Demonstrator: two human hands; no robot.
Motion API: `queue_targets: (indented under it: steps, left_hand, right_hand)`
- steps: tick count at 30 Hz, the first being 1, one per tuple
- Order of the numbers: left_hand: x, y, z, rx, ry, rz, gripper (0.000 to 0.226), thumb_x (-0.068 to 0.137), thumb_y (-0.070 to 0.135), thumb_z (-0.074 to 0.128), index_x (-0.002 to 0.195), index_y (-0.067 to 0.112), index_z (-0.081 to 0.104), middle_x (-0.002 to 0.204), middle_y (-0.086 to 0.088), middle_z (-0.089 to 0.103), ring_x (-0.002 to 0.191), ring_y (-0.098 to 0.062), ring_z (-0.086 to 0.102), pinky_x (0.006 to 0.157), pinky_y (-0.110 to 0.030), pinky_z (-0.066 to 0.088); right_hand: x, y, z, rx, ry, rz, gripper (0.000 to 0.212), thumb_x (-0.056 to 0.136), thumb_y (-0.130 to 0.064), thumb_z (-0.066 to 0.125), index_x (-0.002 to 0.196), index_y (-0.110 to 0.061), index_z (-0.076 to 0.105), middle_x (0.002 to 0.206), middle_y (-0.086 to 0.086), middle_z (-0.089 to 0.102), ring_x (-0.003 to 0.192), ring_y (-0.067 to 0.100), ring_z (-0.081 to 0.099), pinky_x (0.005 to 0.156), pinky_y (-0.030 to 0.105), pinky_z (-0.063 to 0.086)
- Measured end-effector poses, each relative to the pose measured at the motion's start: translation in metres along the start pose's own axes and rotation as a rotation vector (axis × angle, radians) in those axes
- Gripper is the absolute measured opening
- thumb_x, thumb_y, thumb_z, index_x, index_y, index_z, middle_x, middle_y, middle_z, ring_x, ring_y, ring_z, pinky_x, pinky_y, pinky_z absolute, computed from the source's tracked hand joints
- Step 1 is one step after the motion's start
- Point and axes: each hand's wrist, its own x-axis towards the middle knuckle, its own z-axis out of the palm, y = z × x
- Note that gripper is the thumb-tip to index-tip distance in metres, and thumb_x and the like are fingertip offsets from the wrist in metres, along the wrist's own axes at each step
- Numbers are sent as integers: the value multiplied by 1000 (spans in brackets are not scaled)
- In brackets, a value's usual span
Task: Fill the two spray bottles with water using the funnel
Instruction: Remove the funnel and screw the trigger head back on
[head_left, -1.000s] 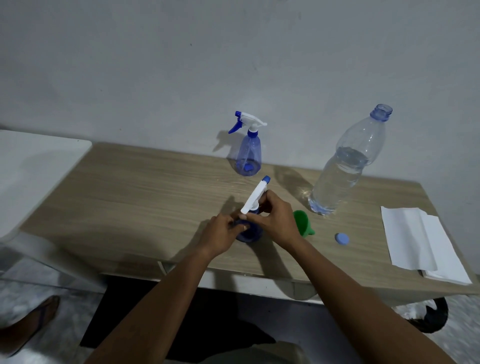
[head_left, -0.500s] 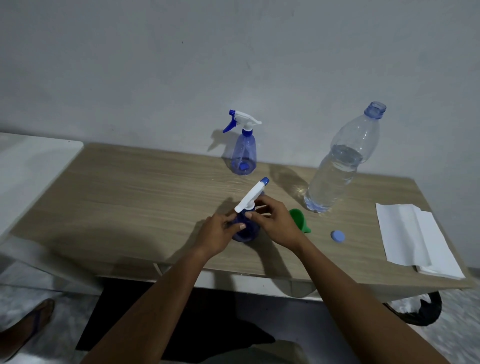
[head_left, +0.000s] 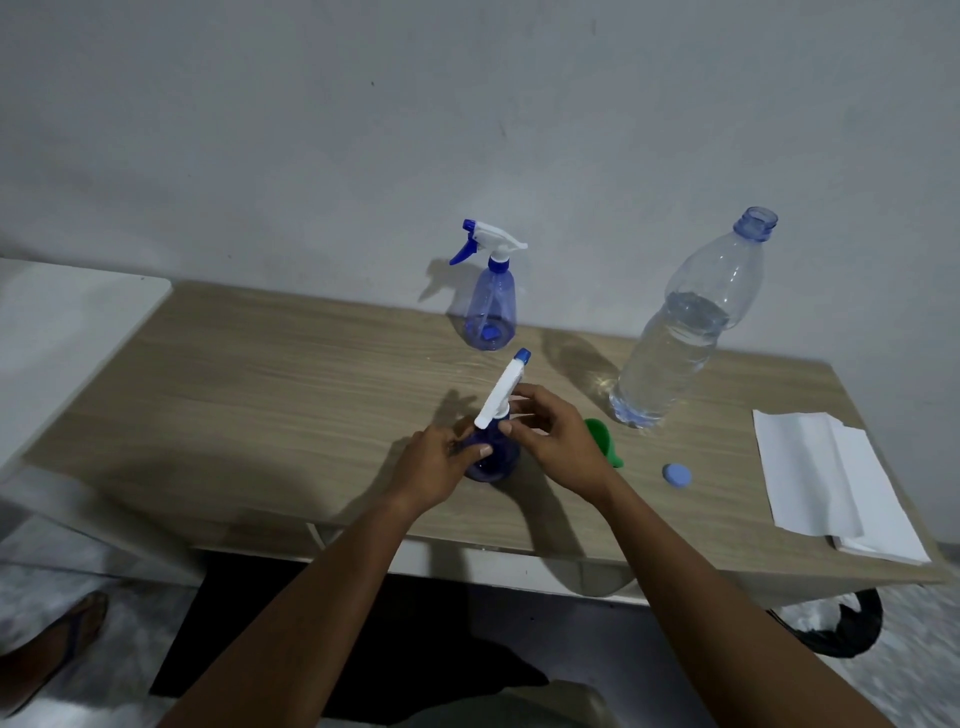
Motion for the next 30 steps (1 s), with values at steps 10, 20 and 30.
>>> queue_targets:
  steps: [10, 20, 30]
  left_hand:
    - [2, -1, 0, -14, -36, 35, 29, 89, 32, 70, 117, 30, 73, 94, 1, 78, 89, -15, 71, 77, -33, 54]
    - [4, -2, -2, -45, -43, 48, 26, 88, 36, 72, 114, 32, 74, 88, 1, 77, 86, -17, 71, 78, -34, 54]
    - [3, -1, -2, -41, -40, 39, 25, 87, 38, 73, 111, 30, 75, 86, -1, 77, 84, -17, 71, 76, -35, 53]
  right_hand:
    - [5, 3, 15, -57, 60, 23, 27, 85, -18, 80, 107, -16, 65, 103, -5, 73, 97, 17, 68, 86, 36, 57]
    - [2, 1, -1, 32, 5, 43, 31, 85, -4, 80, 113, -9, 68, 105, 5, 76, 98, 20, 72, 92, 38, 59]
    - [6, -4, -3, -119, -91, 6, 27, 96, -11, 69, 123, -15, 70, 113, -3, 74, 100, 15, 71, 86, 34, 59]
